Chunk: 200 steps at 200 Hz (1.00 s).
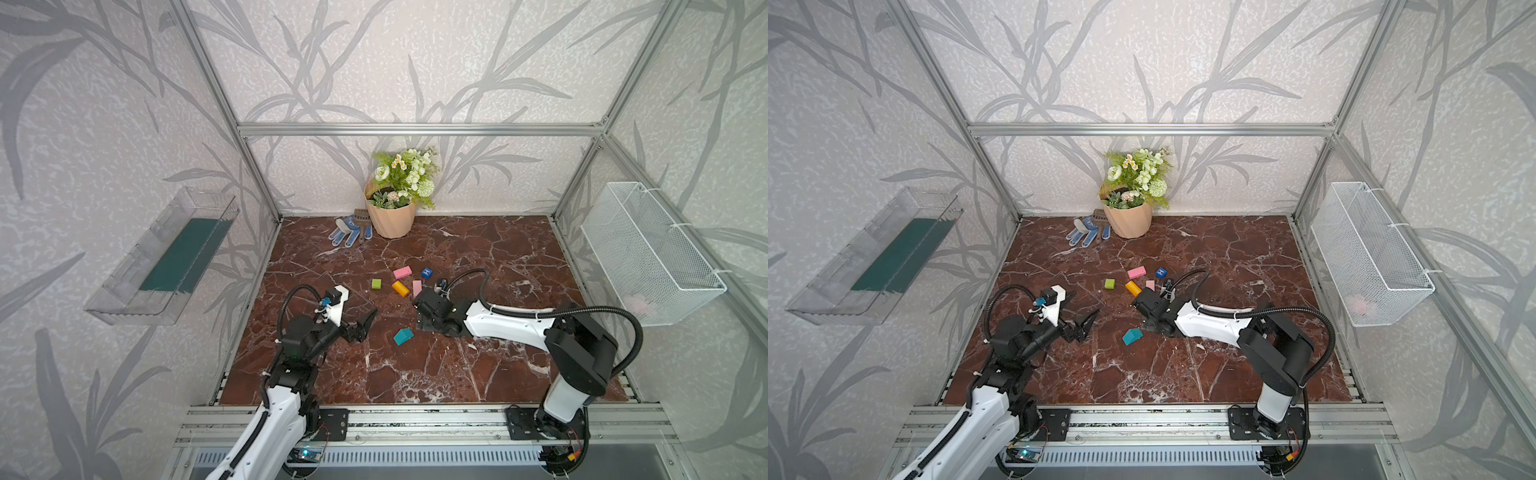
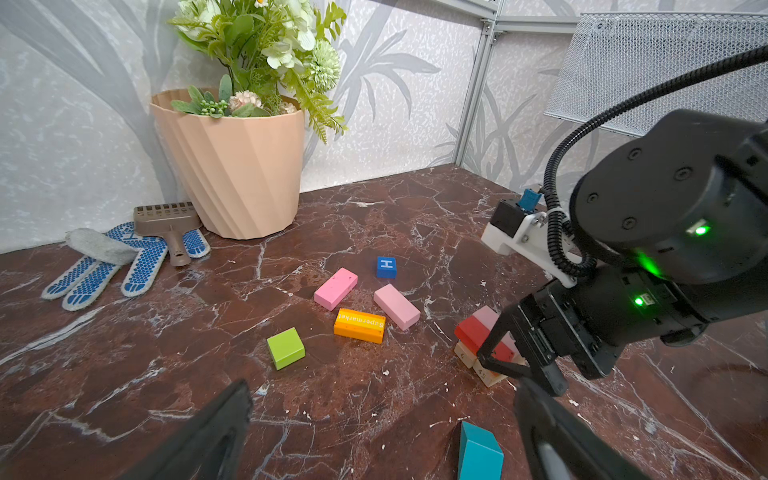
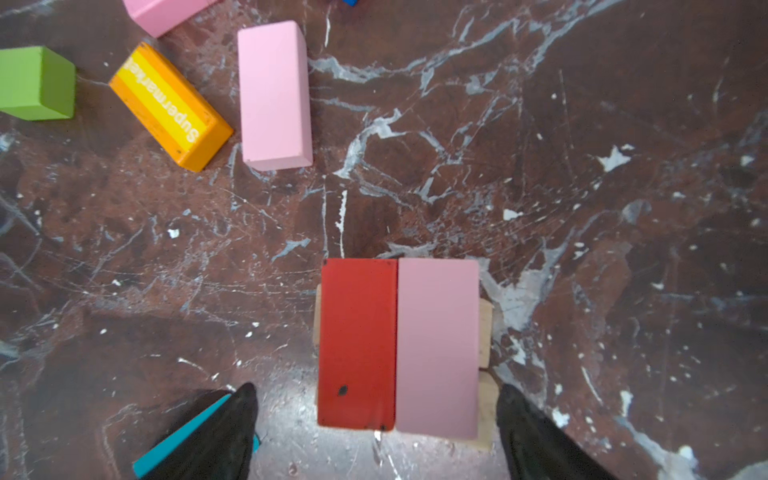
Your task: Build the wood block tower
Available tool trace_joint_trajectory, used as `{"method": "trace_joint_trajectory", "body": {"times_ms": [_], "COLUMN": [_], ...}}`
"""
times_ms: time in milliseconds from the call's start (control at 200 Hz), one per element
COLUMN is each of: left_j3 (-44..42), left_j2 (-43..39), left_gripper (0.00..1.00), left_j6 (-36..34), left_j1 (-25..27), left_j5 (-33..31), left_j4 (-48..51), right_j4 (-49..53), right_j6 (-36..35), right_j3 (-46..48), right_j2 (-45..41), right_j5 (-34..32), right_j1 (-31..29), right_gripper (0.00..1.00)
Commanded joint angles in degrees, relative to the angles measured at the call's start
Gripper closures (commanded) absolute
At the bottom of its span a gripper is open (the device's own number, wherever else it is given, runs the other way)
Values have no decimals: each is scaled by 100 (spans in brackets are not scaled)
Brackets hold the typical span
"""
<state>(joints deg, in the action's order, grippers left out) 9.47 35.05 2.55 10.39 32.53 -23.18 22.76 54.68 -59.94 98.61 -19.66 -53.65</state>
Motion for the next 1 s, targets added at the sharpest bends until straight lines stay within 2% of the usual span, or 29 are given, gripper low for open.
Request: {"method": "trace_joint_trajectory", "body": {"times_ms": [0,210,580,650,995], "left_j3": [-62,-60,-55,-54,-46], "left_j2": [-68,-67,-56,-49,-27], "left_gripper": [1,1,1,1,1], "left_j6": [-26,-26,-26,-26,-26], "left_j1": [18,15,17,15,15], "left_j5": [-11,-1,-11,-20,-19], "left_j4": [-134,-134,-130,-126,-126], "right_j4": [135,-52,-269,-290,-336], "right_j6": [5,126,53,52,-61], "right_j3": [146,418,286,277,193], "right_j2": [-262,-207,257,286,372], "right_j5": [-267,-251,0,10,-47], "right_j1": [-61,-61,-66,-65,-60], "right_gripper": [10,8,8,13,21]}}
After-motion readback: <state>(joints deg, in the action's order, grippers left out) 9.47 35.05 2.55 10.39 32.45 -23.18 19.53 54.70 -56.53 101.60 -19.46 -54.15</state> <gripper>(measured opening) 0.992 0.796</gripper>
